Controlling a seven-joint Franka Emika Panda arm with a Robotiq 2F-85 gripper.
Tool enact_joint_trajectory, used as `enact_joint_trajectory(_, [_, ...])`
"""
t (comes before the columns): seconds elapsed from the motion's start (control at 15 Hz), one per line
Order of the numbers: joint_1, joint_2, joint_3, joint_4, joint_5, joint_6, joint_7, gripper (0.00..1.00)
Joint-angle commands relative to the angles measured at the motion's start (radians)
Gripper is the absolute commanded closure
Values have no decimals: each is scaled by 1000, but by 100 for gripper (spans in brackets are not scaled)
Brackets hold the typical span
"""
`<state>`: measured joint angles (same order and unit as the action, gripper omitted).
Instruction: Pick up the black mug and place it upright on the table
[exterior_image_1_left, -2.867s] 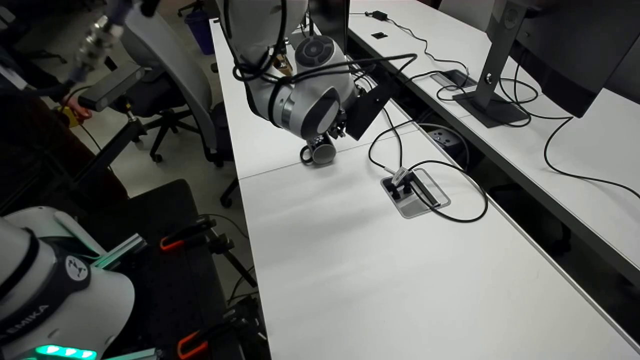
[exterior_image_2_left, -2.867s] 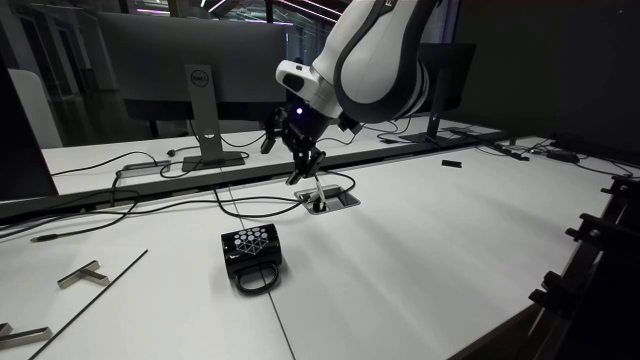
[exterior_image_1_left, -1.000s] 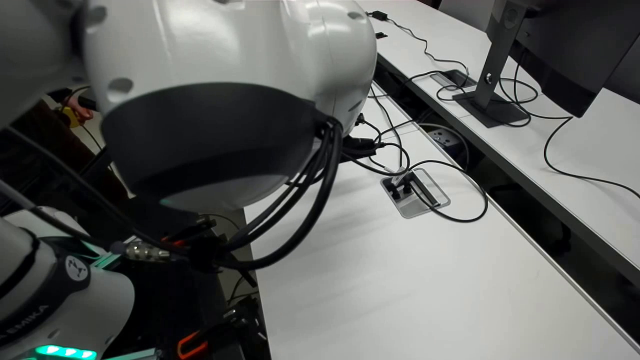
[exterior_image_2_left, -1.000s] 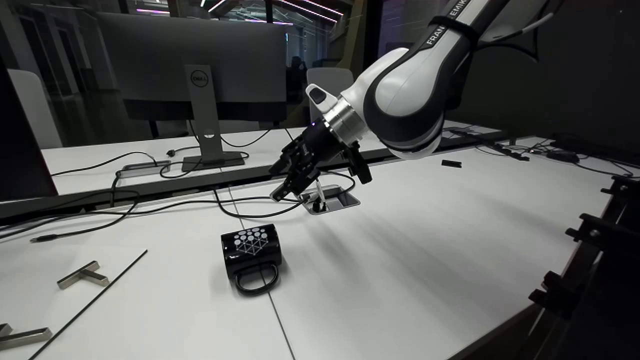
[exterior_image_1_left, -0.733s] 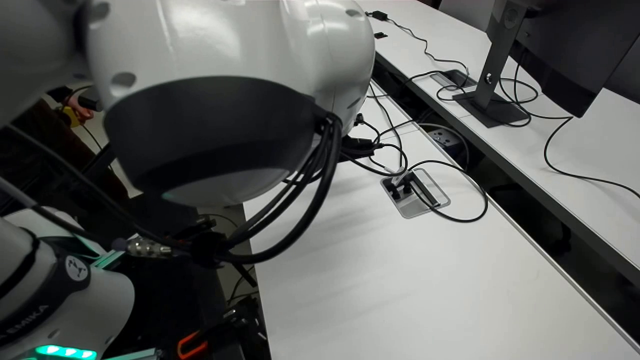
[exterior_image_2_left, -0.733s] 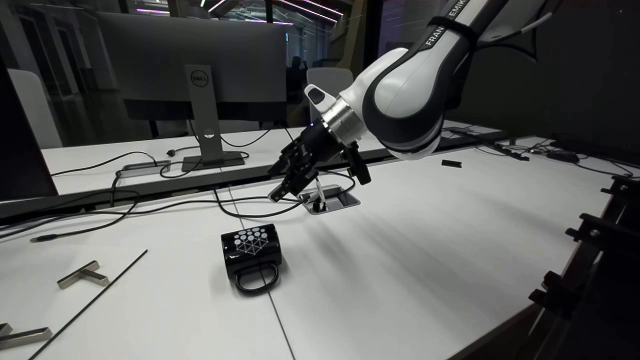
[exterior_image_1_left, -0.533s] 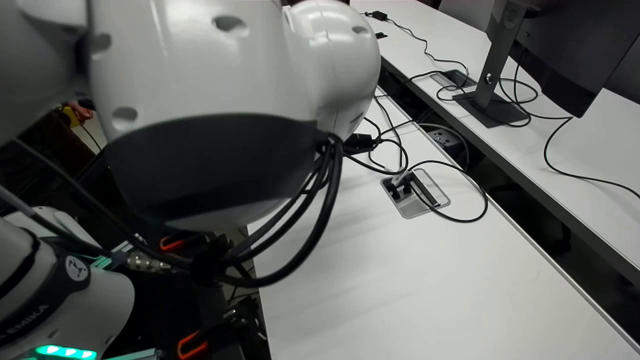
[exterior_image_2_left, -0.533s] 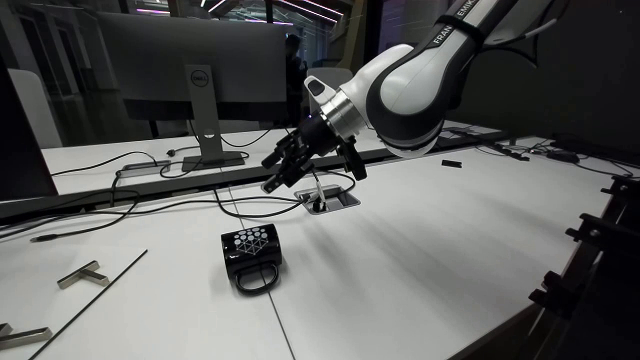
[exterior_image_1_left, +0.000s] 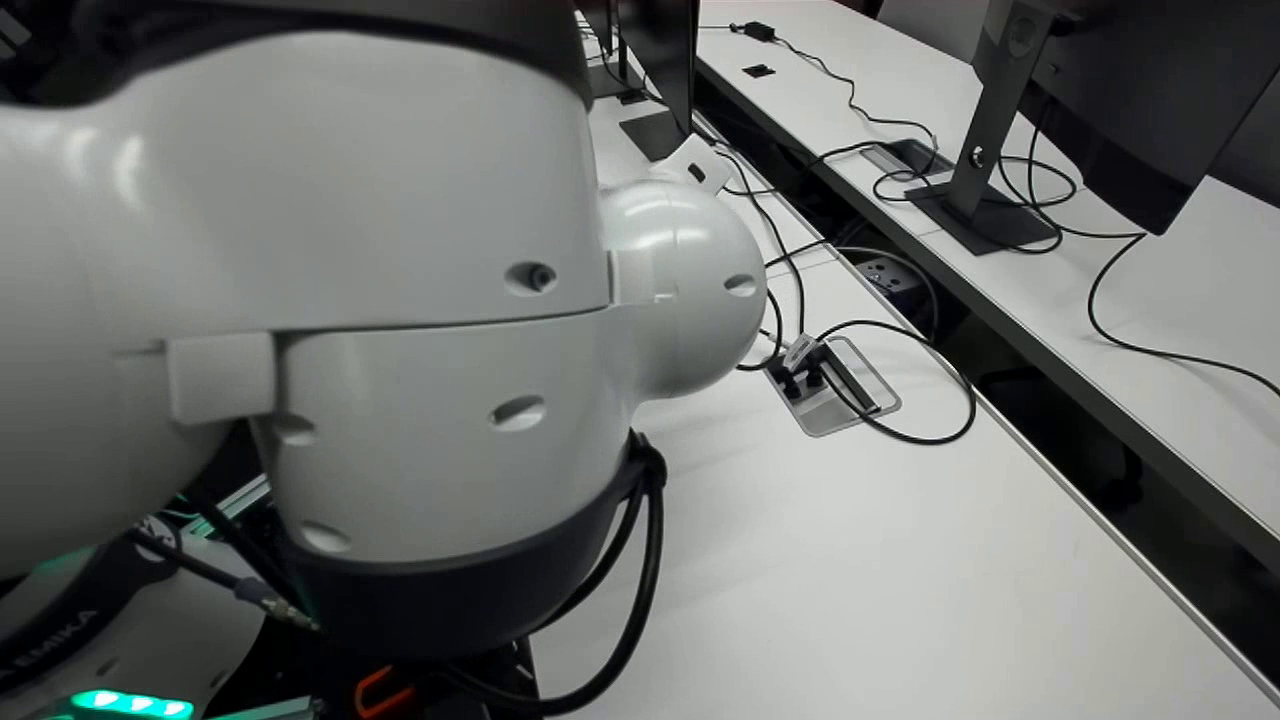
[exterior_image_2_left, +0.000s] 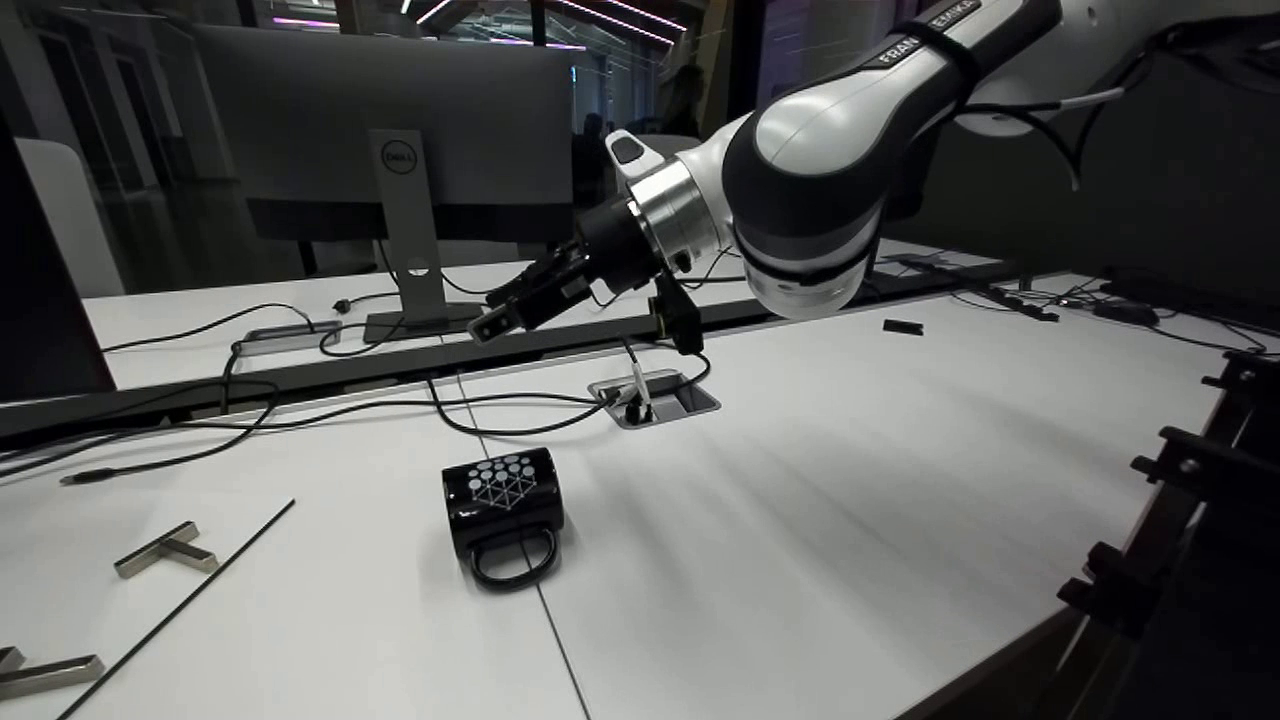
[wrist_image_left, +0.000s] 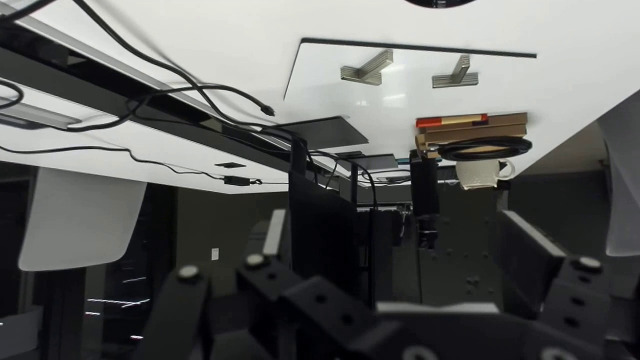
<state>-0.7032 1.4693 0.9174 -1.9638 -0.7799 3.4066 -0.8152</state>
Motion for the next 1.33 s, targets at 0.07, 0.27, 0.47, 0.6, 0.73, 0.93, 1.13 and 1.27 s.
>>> enact_joint_trajectory(0.07, [8,6,7,-12,63,-13,114,0])
enact_joint_trajectory(0.27, [30,1,-28,14,76,-38,246,0])
enact_joint_trajectory(0.47, [61,-30,-86,34,127,-56,371,0])
enact_joint_trajectory(0.6, [71,-40,-109,40,162,-77,430,0])
enact_joint_trajectory(0.73, [65,-31,-106,41,188,-113,454,0])
enact_joint_trajectory(0.93, [61,-32,-93,35,234,-169,462,0])
enact_joint_trajectory(1.13, [62,-45,-84,26,292,-214,455,0])
enact_joint_trajectory(1.27, [53,-17,-85,27,290,-182,408,0])
